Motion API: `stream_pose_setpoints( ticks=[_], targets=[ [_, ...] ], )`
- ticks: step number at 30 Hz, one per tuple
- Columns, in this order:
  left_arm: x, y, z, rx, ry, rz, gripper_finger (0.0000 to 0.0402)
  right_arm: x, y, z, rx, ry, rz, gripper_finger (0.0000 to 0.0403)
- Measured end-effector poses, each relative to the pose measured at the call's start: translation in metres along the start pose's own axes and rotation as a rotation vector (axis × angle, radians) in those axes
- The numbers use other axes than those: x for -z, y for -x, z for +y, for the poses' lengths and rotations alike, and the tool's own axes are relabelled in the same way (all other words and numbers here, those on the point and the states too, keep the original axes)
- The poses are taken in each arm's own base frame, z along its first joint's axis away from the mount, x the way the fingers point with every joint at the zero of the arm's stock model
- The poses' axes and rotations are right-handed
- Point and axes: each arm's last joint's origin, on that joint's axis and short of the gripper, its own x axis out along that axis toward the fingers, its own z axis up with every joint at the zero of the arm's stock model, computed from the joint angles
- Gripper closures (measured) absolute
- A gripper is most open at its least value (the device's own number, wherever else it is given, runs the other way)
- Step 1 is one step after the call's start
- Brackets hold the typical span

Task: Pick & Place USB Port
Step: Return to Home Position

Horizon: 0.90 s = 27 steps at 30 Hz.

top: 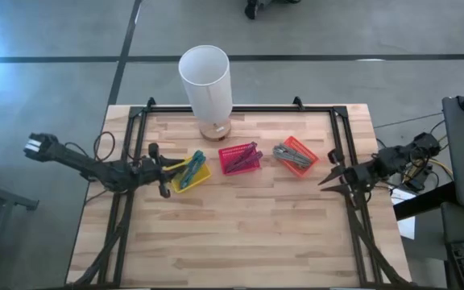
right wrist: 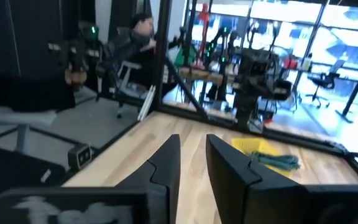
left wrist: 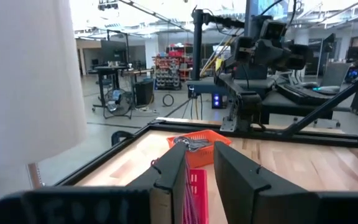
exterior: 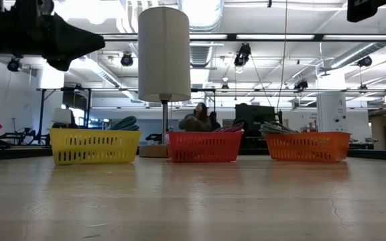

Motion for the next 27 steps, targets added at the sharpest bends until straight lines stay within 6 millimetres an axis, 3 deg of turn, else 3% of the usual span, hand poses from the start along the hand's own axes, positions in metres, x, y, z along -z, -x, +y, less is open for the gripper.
stream_pose_setpoints(
  ticks=[8,13,27],
  targets=[
    [0.013,0.010,0.006,-0.002,0.011,-0.015,0.0312,0.023,0.009,0.001,0.006,-0.010,-0.059,0.0331],
    [0.008,0.012,0.008,-0.006,-0.025,-0.055,0.0312,0.039,0.011,0.002,0.010,-0.010,-0.085,0.0338],
    [0.003,0.017,0.011,-0.014,-0.069,-0.090,0.0312,0.059,0.000,0.005,0.008,-0.028,-0.092,0.0331]
  ],
)
